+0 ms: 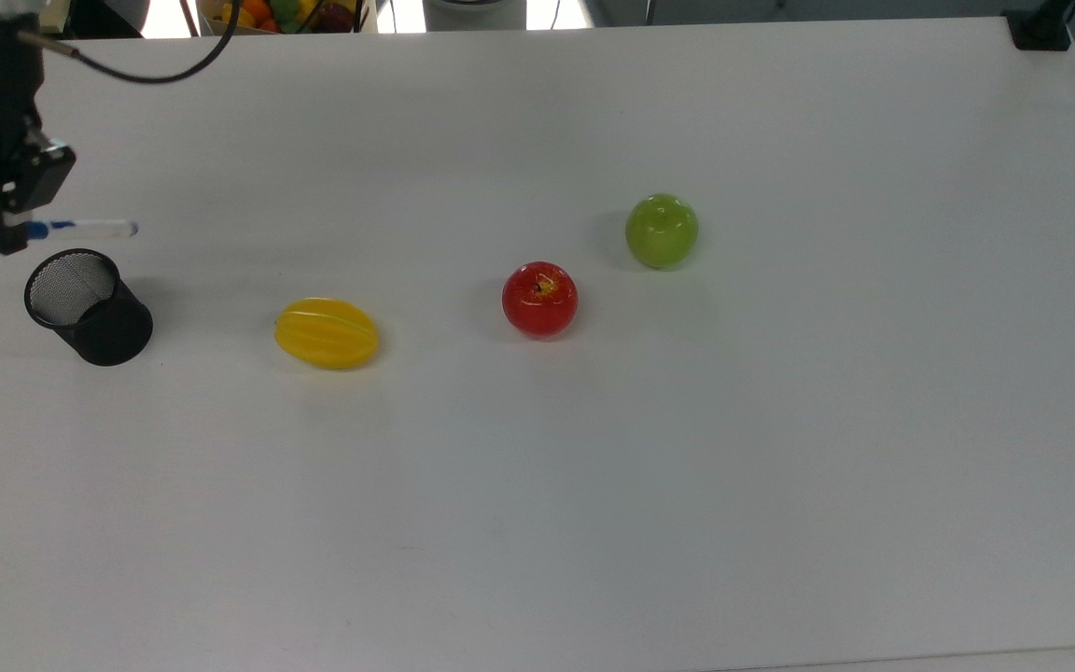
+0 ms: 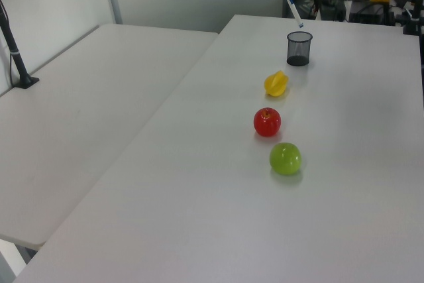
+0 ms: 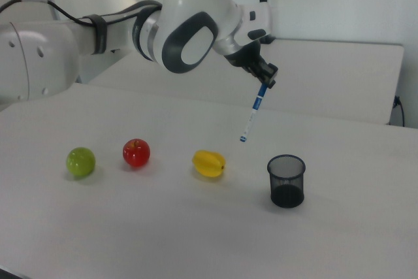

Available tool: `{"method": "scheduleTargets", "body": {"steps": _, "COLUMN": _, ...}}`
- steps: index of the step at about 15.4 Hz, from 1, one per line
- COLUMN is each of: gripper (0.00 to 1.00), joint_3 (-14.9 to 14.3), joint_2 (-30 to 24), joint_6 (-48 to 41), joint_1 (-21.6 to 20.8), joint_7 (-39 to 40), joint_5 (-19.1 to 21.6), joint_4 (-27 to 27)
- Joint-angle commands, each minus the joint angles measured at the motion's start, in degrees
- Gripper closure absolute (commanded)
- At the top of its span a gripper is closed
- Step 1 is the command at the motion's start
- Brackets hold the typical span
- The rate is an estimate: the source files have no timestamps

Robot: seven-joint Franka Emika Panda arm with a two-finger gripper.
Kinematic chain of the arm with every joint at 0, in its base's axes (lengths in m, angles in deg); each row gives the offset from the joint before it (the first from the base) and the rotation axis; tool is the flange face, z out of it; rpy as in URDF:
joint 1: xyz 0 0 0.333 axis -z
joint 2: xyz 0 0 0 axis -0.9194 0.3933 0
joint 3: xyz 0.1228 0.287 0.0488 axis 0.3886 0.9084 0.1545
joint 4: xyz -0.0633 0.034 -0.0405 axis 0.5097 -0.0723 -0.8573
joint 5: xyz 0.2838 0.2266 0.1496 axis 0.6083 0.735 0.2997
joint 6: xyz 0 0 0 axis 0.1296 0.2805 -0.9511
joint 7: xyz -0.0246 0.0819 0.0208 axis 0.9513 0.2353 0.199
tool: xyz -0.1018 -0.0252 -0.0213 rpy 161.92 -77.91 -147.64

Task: Take marker pen
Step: 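Carry the marker toward the yellow star fruit and lower it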

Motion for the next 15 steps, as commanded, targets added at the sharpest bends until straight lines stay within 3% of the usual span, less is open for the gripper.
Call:
{"method": "scheduleTargets", "body": {"steps": 1, "gripper": 0.89, "joint_3": 2.78, "joint_2": -2.95, "joint_6": -12.13, "joint_1": -0.36, "joint_7": 2.68, "joint_5": 0.9, "joint_4": -1.38}}
{"method": "scheduleTargets", "body": {"steps": 3, "gripper": 0.89, "joint_3": 4.81, "joint_2": -3.92, "joint_6": -19.61, "joint_1": -2.02, "joint_7": 3.04, "joint_5": 0.03, "joint_4": -1.37}}
{"method": "scheduleTargets", "body": {"steps": 6, "gripper": 0.89, "joint_3": 4.99, "joint_2": -3.57, "joint_6": -26.22, "joint_1": -5.98, "joint_7": 4.18, "joint_5": -1.56, "joint_4": -1.64}}
{"method": "scheduleTargets", "body": {"steps": 12, "gripper": 0.89, "joint_3": 4.9, "joint_2": 1.87, "joint_6": -28.7, "joint_1": -11.77, "joint_7": 4.36, "joint_5": -6.21, "joint_4": -3.48}}
{"method": "scheduleTargets", "body": {"steps": 15, "gripper": 0.88, "joint_3": 4.73, "joint_2": 2.23, "joint_6": -28.96, "joint_1": -11.96, "joint_7": 4.97, "joint_5": -7.01, "joint_4": -3.48}}
